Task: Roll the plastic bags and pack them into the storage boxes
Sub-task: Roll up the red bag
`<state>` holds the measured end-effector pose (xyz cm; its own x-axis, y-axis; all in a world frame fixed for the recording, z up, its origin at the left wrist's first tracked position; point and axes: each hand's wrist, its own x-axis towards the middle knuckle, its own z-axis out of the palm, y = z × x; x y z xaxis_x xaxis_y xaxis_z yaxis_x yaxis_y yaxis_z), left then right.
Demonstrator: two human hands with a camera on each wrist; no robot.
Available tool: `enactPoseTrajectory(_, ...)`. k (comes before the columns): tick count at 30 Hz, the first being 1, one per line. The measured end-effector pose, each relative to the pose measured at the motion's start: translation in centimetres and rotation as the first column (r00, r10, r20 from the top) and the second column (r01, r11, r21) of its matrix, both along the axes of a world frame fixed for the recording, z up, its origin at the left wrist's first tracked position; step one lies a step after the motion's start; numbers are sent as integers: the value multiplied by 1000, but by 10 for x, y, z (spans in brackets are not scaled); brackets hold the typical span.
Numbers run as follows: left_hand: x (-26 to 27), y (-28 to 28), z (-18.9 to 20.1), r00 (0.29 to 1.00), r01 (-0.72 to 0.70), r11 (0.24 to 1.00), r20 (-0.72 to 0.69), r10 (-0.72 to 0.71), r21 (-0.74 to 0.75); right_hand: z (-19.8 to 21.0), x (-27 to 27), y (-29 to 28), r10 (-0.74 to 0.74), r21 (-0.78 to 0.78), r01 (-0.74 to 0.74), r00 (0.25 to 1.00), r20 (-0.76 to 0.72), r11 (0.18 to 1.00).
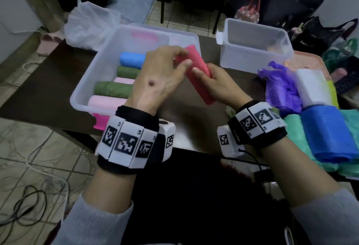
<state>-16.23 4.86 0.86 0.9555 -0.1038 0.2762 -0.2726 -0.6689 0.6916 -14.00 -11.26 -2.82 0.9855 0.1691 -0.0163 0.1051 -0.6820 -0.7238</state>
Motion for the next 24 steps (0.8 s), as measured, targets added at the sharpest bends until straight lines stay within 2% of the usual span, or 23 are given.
enactPoseTrajectory(2, -2, 29, 7, 987, -158, 987, 23, 158, 1, 19, 13, 22, 14, 50, -17, 997, 74, 999)
enactPoseTrajectory(4, -6, 60, 5, 945, -326, 945, -13, 326, 26, 34, 25, 46, 64, 21, -69, 983, 170, 997)
enactPoseTrajectory(6, -12, 87, -3, 882, -458, 886, -87, 463, 64, 43, 36, 71, 157, -73, -143, 956, 247, 987)
enactPoseTrajectory(8, -20, 107, -17, 813, -543, 835, -193, 549, 91, 44, 46, 94, 252, -198, -205, 935, 251, 958)
enactPoseTrajectory(11, -28, 121, -36, 750, -573, 815, -346, 564, 85, 38, 59, 120, 357, -353, -274, 914, 195, 894)
enactPoseTrajectory(14, -24, 124, -41, 741, -595, 802, -412, 530, -40, 29, 66, 135, 407, -457, -315, 906, 115, 832)
enactPoseTrajectory(19, -22, 122, -45, 712, -670, 731, -387, 586, -126, 12, 64, 148, 366, -486, -357, 927, -80, 798)
enactPoseTrajectory(24, -23, 120, -47, 727, -671, 729, -322, 607, -140, 15, 63, 152, 351, -551, -428, 903, -246, 716)
